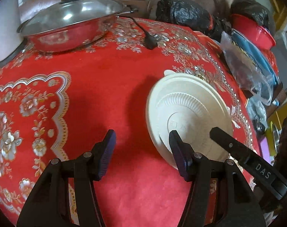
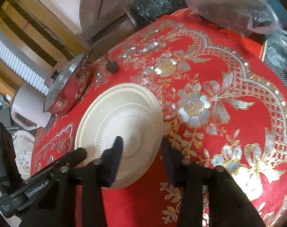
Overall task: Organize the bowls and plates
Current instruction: 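Close both grippers on the beige bowl's rim and lift it, then carry the beige bowl with both grippers over the stacked dishes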
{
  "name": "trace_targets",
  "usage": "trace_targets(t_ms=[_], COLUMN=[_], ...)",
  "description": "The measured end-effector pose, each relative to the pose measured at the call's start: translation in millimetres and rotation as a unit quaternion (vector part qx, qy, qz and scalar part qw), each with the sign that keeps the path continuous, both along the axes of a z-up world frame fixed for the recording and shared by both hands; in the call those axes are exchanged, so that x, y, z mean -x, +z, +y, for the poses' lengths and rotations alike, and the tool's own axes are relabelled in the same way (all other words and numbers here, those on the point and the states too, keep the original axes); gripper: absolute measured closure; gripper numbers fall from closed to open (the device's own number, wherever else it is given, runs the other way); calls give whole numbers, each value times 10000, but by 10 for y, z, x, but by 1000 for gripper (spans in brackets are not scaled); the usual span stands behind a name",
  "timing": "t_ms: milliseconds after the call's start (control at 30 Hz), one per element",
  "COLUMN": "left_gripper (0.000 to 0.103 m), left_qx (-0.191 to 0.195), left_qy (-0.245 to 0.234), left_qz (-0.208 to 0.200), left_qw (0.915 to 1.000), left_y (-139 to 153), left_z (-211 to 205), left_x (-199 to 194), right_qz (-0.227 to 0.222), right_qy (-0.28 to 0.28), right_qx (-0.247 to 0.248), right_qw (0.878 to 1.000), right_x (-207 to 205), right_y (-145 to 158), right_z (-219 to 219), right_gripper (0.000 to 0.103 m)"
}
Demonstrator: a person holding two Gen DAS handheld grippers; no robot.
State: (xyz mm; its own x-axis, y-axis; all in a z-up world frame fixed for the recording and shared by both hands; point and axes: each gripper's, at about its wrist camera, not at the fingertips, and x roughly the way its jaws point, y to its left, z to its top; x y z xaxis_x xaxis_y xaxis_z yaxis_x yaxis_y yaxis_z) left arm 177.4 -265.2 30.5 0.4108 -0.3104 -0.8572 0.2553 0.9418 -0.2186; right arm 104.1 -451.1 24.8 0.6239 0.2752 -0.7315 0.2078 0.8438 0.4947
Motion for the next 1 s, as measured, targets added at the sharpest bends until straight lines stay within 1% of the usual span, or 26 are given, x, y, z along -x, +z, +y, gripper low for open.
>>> trace_targets(t_ms=[33,67,100,133,200,300,367,500,700,867,1000], left_gripper=[55,73,79,80,80,80,80,80,80,80,80], left_qx=[-11,46,42,-23,-106,31,57,74,106,144,132], left_qy=[-54,-170,-243,-283,-328,-275,-259,-82,442,940,1245], left_qz=[80,208,302,337,260,268,197,152,127,105,10], left_qw=[10000,9996,9992,9990,9991,9993,9995,9998,9989,9954,9921], left_y=[-39,-81,-111,-131,-120,-70,6,107,173,188,217], left_z=[-23,-48,-71,-76,-40,139,305,649,1363,1983,2360], left_x=[-6,-15,-23,-15,9,60,143,303,596,831,1009], right_qz=[2,0,-18,-34,-23,-49,-77,-182,-281,-296,-290], right_qy=[67,120,182,249,324,487,624,924,1563,2081,2451], right_qx=[-15,-5,24,21,191,83,54,70,126,128,170], right_qw=[10000,9999,9998,9997,9993,9988,9980,9955,9872,9776,9689], right_x=[-2,-2,5,15,45,107,161,270,343,352,373], right_y=[-11,-14,-9,-3,20,32,53,135,243,270,268], right_z=[25,54,92,126,205,293,383,686,1321,1840,2252], right_gripper=[67,71,73,74,75,75,75,75,75,75,75])
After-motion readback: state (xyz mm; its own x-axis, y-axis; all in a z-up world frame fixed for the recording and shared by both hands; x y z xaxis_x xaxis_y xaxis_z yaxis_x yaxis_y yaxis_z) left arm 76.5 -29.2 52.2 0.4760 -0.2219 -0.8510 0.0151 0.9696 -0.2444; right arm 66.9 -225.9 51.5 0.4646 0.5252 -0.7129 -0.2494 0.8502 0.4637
